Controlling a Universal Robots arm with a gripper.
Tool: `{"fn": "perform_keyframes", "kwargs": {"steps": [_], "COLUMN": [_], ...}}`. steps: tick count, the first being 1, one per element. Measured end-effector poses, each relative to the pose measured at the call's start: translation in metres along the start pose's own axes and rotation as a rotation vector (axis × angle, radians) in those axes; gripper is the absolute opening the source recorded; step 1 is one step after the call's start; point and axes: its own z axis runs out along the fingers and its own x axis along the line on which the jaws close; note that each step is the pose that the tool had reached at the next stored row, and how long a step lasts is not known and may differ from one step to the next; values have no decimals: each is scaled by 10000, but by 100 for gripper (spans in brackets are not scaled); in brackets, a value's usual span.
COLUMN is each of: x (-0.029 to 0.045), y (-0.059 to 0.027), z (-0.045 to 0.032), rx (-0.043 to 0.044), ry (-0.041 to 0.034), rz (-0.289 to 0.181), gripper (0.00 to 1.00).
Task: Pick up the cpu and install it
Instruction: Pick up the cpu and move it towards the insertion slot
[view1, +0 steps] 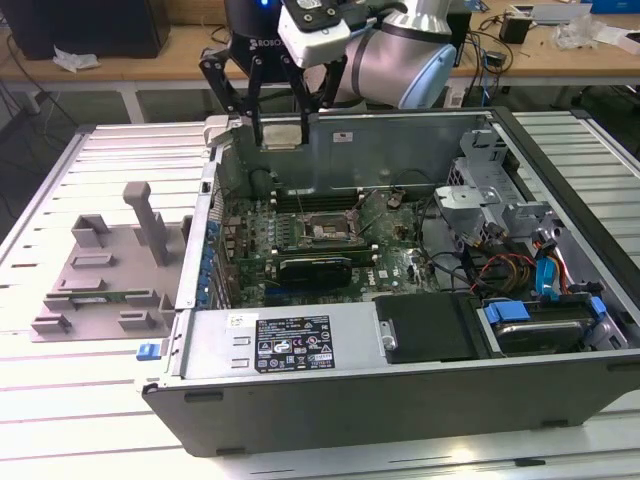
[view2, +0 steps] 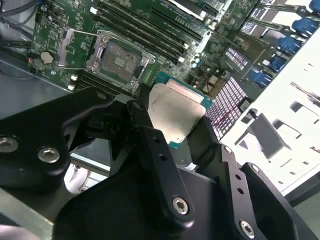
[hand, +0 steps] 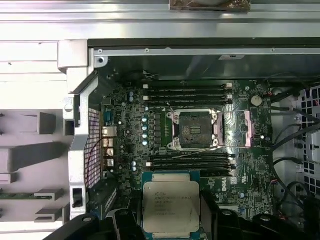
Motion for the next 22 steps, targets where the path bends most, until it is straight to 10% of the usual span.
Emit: {"fn": "perform_keyframes", "kwargs": {"steps": [9,22], "x": [-183,-191], "y": [29,147], "z": [160,383], "rx": [-7,-85], "ry": [55,59], "rz": [2,-43], "gripper": [55,55]}}
